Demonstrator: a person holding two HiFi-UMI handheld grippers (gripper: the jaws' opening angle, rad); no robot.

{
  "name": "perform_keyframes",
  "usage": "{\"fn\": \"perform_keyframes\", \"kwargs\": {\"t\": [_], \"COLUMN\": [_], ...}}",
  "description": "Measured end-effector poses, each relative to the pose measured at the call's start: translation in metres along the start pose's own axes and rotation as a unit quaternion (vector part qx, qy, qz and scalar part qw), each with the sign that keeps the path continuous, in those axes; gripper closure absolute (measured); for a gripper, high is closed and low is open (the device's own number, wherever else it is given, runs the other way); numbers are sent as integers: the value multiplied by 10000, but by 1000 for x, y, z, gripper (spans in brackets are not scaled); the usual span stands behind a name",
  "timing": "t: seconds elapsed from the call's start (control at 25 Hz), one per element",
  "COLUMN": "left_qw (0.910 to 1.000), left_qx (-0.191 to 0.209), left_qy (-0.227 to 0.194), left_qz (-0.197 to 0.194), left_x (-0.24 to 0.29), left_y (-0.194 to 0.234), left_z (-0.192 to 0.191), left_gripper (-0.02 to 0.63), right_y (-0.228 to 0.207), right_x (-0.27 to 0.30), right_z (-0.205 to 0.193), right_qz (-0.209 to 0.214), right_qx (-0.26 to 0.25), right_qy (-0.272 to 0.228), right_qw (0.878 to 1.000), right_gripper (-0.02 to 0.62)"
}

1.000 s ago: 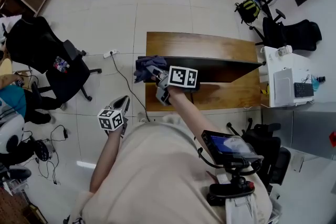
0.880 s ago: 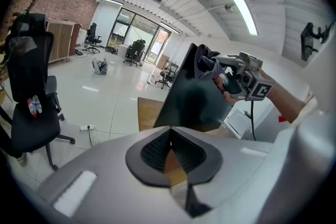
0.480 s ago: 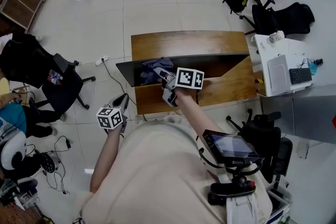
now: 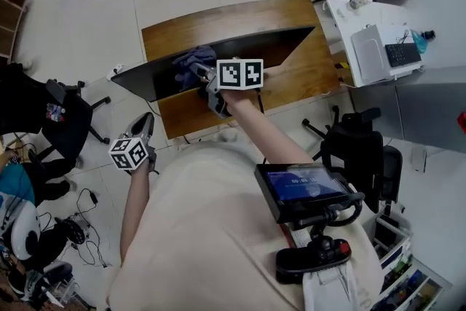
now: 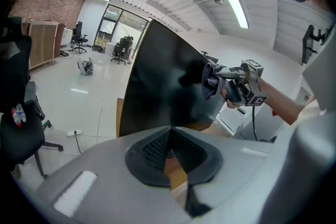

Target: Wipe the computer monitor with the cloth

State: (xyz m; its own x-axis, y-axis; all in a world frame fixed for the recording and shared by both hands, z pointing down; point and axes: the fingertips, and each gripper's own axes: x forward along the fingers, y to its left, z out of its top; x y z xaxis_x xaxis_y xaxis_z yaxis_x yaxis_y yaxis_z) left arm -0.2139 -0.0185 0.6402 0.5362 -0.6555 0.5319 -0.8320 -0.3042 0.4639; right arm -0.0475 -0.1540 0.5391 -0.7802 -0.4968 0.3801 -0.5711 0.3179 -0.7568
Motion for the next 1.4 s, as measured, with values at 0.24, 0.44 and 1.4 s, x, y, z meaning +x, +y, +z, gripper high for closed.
{"fn": "perform_keyframes", "kwargs": {"t": [0.24,0.44,1.4], "left_qw": [10000,10000,9993], "left_qx": [33,46,-135], "left_qy": [70,79,-219], "left_qz": [-59,-24,267], "left_x": [13,23,65], "left_y": [-16,-28,-79], "left_z": [-5,-5,-5], "left_gripper": [621,621,621], "right_y": [-23,-41,-177], "right_x": [-20,-39,-205], "right_z": [8,16,85], "right_qz": [-263,-413,-1510], "right_qx": [-143,-266,-57], "right_qy": [188,267,-667], "right_qw": [9994,9984,9863], "right_gripper": [485,486,485]}}
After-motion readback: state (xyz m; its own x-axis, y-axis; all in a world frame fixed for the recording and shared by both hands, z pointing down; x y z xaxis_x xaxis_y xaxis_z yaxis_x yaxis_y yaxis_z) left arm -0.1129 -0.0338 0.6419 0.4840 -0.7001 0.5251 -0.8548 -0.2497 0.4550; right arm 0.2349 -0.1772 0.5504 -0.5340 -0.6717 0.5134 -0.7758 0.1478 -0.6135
